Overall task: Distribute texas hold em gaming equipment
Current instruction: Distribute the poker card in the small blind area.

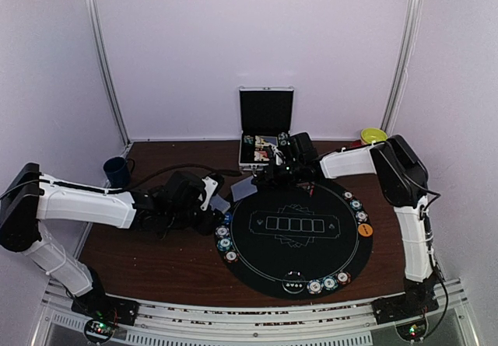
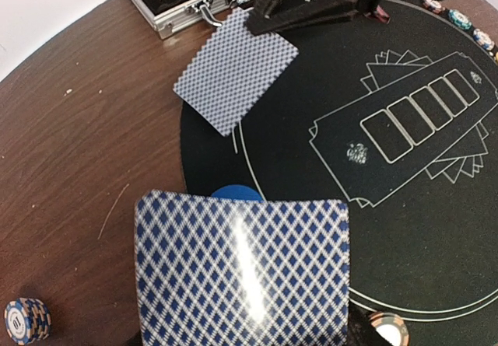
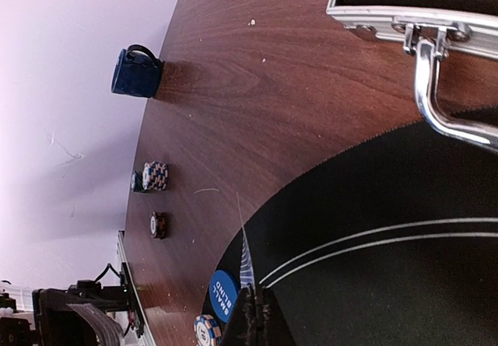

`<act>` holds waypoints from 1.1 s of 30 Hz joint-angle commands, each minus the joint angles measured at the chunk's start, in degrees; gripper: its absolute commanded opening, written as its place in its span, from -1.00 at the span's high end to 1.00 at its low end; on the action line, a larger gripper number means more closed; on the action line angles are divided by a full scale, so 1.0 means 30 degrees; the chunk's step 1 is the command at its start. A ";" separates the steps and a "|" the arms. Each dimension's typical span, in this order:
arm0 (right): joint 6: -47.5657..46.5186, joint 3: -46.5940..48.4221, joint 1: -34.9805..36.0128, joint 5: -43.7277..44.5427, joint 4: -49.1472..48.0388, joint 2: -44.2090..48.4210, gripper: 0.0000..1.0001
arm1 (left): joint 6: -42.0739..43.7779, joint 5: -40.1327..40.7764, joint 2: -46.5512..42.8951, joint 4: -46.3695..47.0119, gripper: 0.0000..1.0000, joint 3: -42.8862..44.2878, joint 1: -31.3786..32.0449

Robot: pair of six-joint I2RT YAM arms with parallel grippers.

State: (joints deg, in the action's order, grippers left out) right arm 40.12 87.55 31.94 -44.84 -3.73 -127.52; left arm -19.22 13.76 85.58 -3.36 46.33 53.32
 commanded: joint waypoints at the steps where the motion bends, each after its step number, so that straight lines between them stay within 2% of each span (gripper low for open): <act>1: 0.0168 0.1602 0.0426 0.0941 0.0169 -0.1212 1.00 | -0.0113 0.0246 -0.0349 0.0618 -0.08 -0.0381 0.0065; 8: -0.0150 0.1826 0.0661 0.0932 0.0510 -0.1796 1.00 | 0.0285 -0.0957 -0.0058 0.1040 -0.08 -0.0467 0.0042; 18: -0.0665 0.0018 0.0771 0.1272 0.0218 -0.1222 1.00 | 0.0665 -0.2396 -0.0015 0.1490 -0.08 -0.0608 0.0039; 24: -0.0731 -0.0737 0.0778 0.1197 0.0081 -0.0814 0.88 | 0.0709 -0.2531 -0.0174 0.1623 -0.08 -0.0735 0.0039; 26: -0.0682 -0.0882 0.0829 0.1056 0.0098 -0.0722 0.83 | 0.0723 -0.2557 -0.0139 0.1643 -0.08 -0.0758 0.0039; 33: -0.0652 -0.1771 0.0979 0.0983 0.0005 -0.0126 0.40 | 0.0695 -0.2536 -0.0223 0.1676 -0.08 -0.0819 0.0014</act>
State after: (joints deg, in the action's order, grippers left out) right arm 38.83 84.51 34.28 -42.46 -4.64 -130.63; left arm -17.87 6.61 85.62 -1.39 44.34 53.32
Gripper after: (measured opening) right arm 0.264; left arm 0.540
